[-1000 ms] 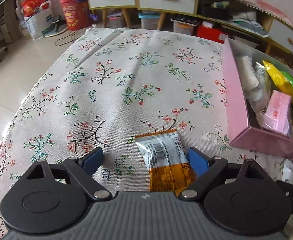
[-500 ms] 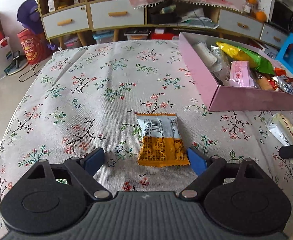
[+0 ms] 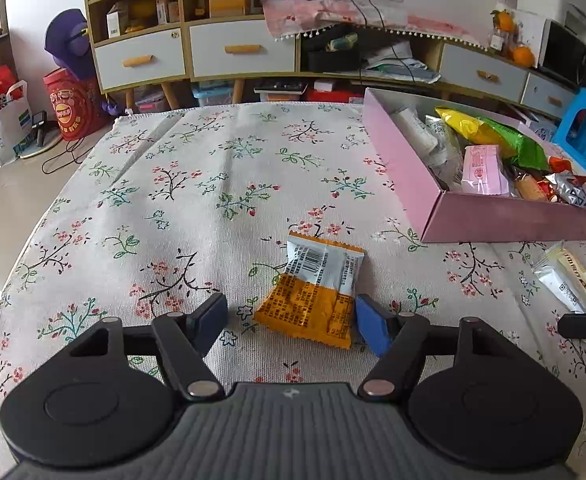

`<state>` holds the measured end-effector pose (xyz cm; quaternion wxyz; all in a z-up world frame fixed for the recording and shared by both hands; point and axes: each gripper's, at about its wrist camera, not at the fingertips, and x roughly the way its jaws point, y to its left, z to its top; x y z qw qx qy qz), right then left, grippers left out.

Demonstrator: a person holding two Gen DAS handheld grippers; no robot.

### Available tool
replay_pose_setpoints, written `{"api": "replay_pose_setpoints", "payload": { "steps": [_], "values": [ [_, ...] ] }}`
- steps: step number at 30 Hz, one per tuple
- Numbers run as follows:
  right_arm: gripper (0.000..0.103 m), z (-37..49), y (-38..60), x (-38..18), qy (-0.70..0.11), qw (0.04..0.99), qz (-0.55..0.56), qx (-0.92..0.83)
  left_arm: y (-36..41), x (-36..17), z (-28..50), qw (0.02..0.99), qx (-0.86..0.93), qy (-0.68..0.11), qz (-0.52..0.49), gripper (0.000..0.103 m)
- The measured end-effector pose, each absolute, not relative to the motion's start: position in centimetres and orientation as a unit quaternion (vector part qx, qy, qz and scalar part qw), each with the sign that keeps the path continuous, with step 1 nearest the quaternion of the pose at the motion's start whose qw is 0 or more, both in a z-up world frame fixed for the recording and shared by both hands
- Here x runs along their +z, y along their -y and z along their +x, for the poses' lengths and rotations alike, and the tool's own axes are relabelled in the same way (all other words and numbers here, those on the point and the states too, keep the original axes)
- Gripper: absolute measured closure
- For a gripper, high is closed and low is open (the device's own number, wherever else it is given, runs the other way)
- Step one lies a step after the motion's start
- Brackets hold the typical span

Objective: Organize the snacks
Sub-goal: 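Grasp the orange-and-white packet with the left gripper while the right grasps the white cream packet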

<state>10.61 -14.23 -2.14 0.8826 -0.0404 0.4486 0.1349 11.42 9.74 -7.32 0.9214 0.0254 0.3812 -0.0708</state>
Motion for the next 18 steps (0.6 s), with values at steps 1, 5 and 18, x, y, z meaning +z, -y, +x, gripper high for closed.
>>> {"api": "replay_pose_setpoints", "payload": {
  "steps": [1, 5, 18],
  "values": [
    [0.020, 10.7, 14.1, -2.1, -0.448, 0.883, -0.040, 0.136, -9.7, -7.2, 11.5, 0.922, -0.072, -0.381, 0.023, 0.045],
    [0.030, 10.7, 13.6, -1.9, -0.449, 0.881, -0.047, 0.142, -9.7, -7.2, 11.6, 0.921, -0.077, -0.382, 0.020, 0.053],
    [0.048, 11.1, 13.7, -0.4, -0.470, 0.875, -0.034, 0.111, -9.8, -5.9, 11.7, 0.909, -0.065, -0.412, -0.022, 0.059]
  ]
}}
